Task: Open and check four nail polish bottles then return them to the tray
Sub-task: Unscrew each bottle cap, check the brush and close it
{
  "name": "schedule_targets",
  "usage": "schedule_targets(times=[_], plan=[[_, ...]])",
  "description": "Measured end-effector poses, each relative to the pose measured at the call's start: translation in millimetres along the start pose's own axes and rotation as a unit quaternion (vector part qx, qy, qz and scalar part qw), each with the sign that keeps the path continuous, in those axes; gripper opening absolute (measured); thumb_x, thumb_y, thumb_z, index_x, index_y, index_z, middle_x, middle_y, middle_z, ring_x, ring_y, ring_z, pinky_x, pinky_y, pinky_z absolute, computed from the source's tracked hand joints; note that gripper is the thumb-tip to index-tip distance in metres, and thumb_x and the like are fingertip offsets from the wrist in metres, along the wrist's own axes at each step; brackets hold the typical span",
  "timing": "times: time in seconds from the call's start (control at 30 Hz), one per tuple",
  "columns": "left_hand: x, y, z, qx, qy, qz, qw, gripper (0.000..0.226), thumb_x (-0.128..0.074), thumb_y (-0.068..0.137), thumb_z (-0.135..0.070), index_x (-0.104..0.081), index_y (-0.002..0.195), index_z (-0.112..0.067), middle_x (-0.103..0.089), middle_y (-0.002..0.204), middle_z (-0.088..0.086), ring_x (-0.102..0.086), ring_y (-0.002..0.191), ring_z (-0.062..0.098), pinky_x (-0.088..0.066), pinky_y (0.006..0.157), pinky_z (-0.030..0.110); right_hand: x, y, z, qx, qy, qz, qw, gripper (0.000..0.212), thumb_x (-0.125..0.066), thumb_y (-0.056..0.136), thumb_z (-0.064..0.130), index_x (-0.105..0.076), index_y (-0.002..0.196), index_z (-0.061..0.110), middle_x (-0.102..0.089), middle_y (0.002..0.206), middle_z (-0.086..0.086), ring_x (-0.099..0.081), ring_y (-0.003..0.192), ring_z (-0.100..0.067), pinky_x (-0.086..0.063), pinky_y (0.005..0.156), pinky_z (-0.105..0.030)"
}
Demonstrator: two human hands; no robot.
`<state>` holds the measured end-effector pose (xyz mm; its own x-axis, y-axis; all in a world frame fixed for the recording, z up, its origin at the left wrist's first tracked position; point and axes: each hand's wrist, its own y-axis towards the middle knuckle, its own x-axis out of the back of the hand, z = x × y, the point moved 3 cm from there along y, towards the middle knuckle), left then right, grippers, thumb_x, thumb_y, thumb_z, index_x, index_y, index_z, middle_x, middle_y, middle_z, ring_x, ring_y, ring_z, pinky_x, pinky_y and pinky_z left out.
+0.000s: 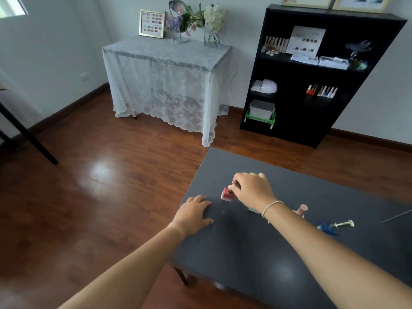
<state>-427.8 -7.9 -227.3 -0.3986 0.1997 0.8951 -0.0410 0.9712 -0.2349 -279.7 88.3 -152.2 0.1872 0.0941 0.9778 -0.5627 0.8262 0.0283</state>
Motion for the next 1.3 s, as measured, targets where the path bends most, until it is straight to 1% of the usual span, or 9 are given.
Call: schedule_targets(times=[0.27,0.5,0.53,0.6,0.73,0.9,1.07,1.2,1.3], plan=[[-4.9,-2.5,0.3,-0.013,0.030,-0.011,0.999,0.059,-0.057,0.084,-0.043,-0.039,0.136,-0.020,-0.031,0.149,0.002,-0.027,0.136,0.024,-0.029,0.111,0.036,-10.0,1.7,1.6,-0.007,-0.042,0.015,0.999,0.031,-0.044,0.091,0.041,-0.058,0.101,0.016,-0.066,0.109,-0.004,-0.057,0.101,-0.027,-0.035,0.087,-0.038],[-20.0,-23.1,-4.7,-0.012,-0.067,-0.074,0.995,0.040,-0.055,0.087,-0.036,-0.053,0.125,-0.023,-0.055,0.125,-0.001,-0.046,0.114,0.021,-0.037,0.101,0.029,6.9,-3.3,21.5,0.001,0.073,-0.002,0.997,0.035,-0.048,0.087,0.047,-0.058,0.098,0.015,-0.068,0.093,-0.004,-0.059,0.090,-0.025,-0.036,0.080,-0.036],[-19.5,-27.0,-5.3,-0.009,-0.095,-0.072,0.993,0.040,-0.056,0.087,-0.034,-0.053,0.125,-0.022,-0.056,0.125,0.000,-0.047,0.113,0.021,-0.037,0.101,0.027,10.1,-2.7,21.3,-0.002,0.087,-0.007,0.996,0.033,-0.049,0.088,0.046,-0.058,0.098,0.015,-0.068,0.090,-0.003,-0.059,0.087,-0.025,-0.037,0.080,-0.036],[-33.2,3.0,-71.7,-0.100,-0.089,-0.001,0.991,0.045,-0.058,0.086,-0.032,-0.050,0.128,-0.019,-0.056,0.128,0.001,-0.048,0.116,0.020,-0.035,0.101,0.024,35.4,-50.8,-52.5,-0.126,0.129,-0.074,0.981,0.029,-0.050,0.089,0.042,-0.058,0.097,0.016,-0.066,0.083,-0.002,-0.059,0.081,-0.023,-0.039,0.077,-0.035],[-34.7,14.1,-89.3,-0.059,-0.167,0.011,0.984,0.060,-0.059,0.086,-0.029,-0.035,0.139,-0.017,-0.046,0.138,0.004,-0.051,0.111,0.020,-0.039,0.103,0.029,38.9,-60.3,-67.6,-0.127,0.152,-0.079,0.977,0.022,-0.052,0.089,0.036,-0.059,0.095,0.017,-0.059,0.076,0.003,-0.054,0.073,-0.019,-0.042,0.076,-0.033],[-37.6,30.7,-97.9,-0.037,-0.208,-0.004,0.977,0.063,-0.057,0.088,-0.022,-0.025,0.142,-0.020,-0.047,0.134,0.005,-0.052,0.081,0.011,-0.043,0.088,0.025,42.5,-68.8,-68.7,-0.112,0.156,-0.082,0.978,0.020,-0.053,0.089,0.031,-0.059,0.099,0.014,-0.063,0.084,-0.002,-0.057,0.081,-0.024,-0.043,0.080,-0.037],[-38.7,45.5,-109.3,-0.027,-0.250,-0.011,0.968,0.049,-0.054,0.088,-0.013,-0.039,0.135,-0.016,-0.051,0.135,0.004,-0.049,0.120,0.020,-0.037,0.103,0.029,43.3,-76.7,-76.6,-0.109,0.139,-0.075,0.981,0.022,-0.051,0.090,0.027,-0.058,0.108,0.015,-0.064,0.095,-0.004,-0.056,0.091,-0.024,-0.041,0.084,-0.037],[-38.1,51.1,-109.0,-0.010,-0.298,-0.025,0.954,0.021,-0.057,0.087,-0.014,-0.056,0.108,-0.019,-0.063,0.105,-0.001,-0.057,0.095,0.016,-0.037,0.079,0.022,39.1,-76.0,-76.9,-0.083,0.130,-0.048,0.987,0.030,-0.050,0.090,0.022,-0.053,0.119,0.018,-0.063,0.111,-0.004,-0.054,0.104,-0.024,-0.038,0.093,-0.038],[-37.8,50.3,-112.4,-0.022,-0.308,-0.026,0.951,0.017,-0.060,0.086,-0.016,-0.056,0.103,-0.018,-0.063,0.095,-0.001,-0.057,0.086,0.016,-0.039,0.069,0.017,36.0,-72.0,-77.0,-0.061,0.092,-0.006,0.994,0.035,-0.048,0.090,0.020,-0.048,0.125,0.020,-0.059,0.123,-0.004,-0.050,0.113,-0.025,-0.035,0.097,-0.038]])
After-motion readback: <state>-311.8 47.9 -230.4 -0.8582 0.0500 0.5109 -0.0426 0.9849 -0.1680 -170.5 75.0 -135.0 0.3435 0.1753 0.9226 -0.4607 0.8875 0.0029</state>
